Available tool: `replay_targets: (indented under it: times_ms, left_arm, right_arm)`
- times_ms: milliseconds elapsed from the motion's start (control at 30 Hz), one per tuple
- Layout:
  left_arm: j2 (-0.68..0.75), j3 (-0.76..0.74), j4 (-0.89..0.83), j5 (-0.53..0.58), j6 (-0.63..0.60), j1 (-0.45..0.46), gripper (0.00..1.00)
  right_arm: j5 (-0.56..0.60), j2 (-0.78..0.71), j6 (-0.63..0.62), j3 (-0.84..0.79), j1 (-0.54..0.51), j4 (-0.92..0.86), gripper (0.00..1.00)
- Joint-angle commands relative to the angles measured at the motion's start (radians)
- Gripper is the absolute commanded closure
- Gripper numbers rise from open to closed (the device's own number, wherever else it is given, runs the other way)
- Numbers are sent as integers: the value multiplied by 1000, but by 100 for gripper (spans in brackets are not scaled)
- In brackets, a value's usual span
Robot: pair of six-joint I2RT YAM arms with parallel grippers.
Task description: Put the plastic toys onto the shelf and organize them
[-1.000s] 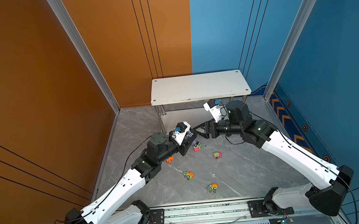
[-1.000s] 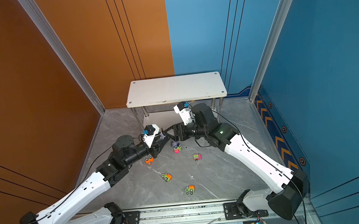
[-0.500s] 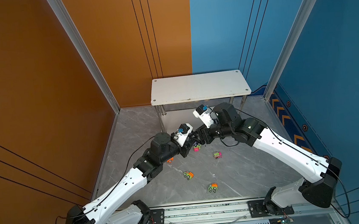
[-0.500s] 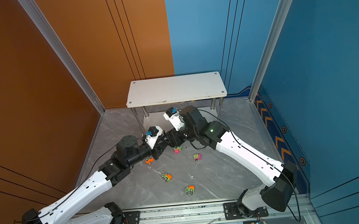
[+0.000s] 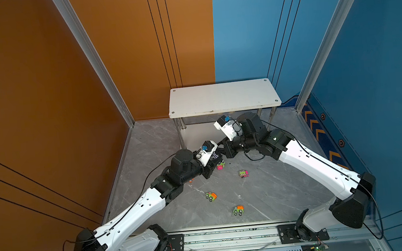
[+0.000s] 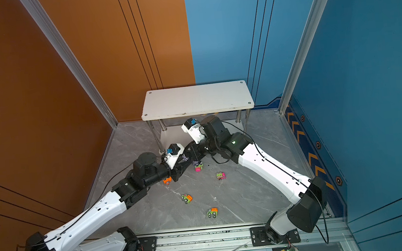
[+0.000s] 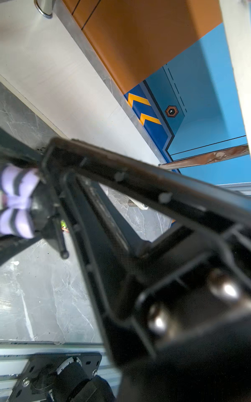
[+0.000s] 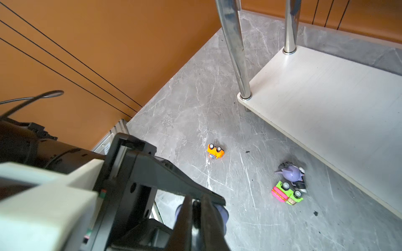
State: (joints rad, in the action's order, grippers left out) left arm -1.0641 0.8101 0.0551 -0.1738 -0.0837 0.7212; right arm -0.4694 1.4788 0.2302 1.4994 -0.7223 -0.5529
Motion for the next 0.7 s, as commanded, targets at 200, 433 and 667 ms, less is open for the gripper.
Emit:
replay_targets:
  times_ms: [200, 433, 667]
  left_arm:
    - [23, 15, 140, -60, 49, -20, 81]
    - [0, 24, 117, -82, 60, -33, 95]
    - [1, 14, 121, -82, 89, -44, 90]
  right_arm:
    - [-151, 34, -39, -6, 50, -18, 97]
    - [-181, 60, -30, -14, 65, -3, 98]
    - [-202, 60, -45, -39, 73, 8, 100]
